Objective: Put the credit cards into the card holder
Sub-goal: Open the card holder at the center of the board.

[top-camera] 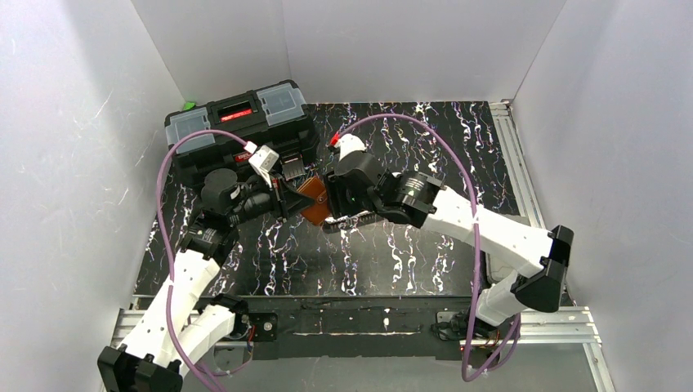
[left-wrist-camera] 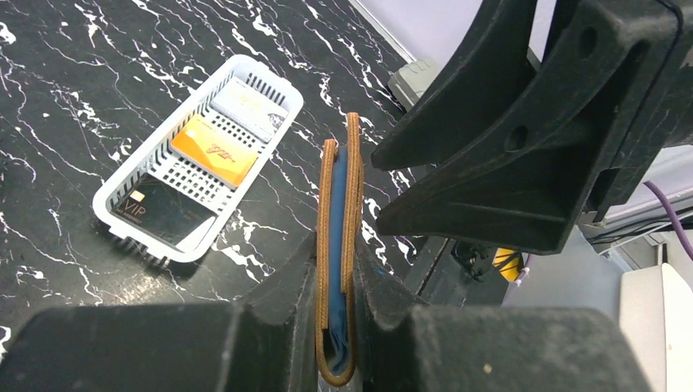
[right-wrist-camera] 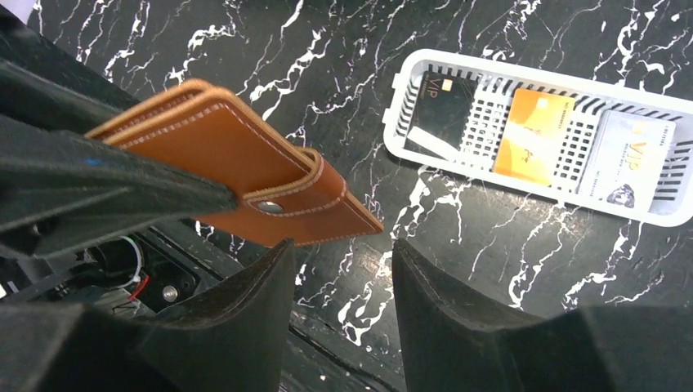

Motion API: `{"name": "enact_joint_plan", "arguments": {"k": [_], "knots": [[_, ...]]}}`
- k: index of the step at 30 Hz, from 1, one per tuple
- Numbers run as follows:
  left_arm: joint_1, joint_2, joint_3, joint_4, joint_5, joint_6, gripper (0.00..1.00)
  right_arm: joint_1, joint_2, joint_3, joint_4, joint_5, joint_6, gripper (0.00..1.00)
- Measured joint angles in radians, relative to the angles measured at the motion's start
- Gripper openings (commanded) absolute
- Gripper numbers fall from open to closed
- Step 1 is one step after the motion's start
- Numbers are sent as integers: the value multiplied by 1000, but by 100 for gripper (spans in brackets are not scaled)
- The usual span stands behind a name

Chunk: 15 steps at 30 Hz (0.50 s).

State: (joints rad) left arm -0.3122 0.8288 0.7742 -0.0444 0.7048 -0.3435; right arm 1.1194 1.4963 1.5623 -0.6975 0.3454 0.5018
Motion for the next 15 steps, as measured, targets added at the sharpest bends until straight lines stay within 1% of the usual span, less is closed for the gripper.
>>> {"name": "enact_joint_plan", "arguments": {"k": [7,9,10,12,14,15], "knots": [[-16,-3,-4,13,-35,-11,0,2,41,55,-1,-6,1,54],[-18,5,-13,29,-45,-25,0,3,49,69,-11,14,4,45],[-18,8,-15,33,-49,-28,0,2,49,71,-13,30,14,43],[-18,14,-18,39,-58,-31,0,-2,45,67,-20,55,63,35],[-20,13,-24,45,-71,-30,0,-24,18,26,-10,47,112,28],[-27,13,-27,46,-84,-27,0,-47,-16,-23,0,34,137,27]]}}
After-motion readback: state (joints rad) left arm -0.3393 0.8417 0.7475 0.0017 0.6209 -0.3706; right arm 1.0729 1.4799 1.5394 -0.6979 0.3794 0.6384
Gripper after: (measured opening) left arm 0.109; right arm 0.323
